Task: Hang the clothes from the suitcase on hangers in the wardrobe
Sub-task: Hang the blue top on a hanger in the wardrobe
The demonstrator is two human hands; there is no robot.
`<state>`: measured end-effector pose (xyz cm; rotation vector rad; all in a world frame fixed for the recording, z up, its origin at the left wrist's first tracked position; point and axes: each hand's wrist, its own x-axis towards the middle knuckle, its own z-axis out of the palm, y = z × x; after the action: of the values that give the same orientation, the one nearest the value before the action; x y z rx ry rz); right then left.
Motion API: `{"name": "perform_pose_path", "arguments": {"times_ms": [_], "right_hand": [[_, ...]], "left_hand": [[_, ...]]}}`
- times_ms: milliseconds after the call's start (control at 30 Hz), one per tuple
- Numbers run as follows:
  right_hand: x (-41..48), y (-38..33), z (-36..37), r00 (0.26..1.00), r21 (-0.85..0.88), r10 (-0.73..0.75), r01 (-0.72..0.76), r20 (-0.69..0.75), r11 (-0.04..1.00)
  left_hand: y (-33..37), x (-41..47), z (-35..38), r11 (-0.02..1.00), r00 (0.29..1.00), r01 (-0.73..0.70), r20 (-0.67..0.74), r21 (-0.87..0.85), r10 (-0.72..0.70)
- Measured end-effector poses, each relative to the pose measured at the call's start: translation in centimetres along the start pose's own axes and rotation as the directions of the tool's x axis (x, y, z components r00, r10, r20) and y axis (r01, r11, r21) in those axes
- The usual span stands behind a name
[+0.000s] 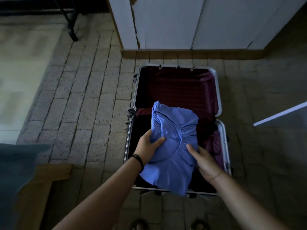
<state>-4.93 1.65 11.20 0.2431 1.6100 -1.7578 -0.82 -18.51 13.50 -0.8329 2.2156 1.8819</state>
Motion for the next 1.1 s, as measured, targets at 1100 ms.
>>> {"name": "perform_pose_path", "arguments": {"times_ms": [1100], "right_hand": [[-39.6,-57.8,8.2,0.626,-0.281,-0.752,0.774,0.205,0.568]], "left_hand": [[55.3,-28.1,-12.4,0.784,0.909,-0.398,0.320,0.477,0.267]]}}
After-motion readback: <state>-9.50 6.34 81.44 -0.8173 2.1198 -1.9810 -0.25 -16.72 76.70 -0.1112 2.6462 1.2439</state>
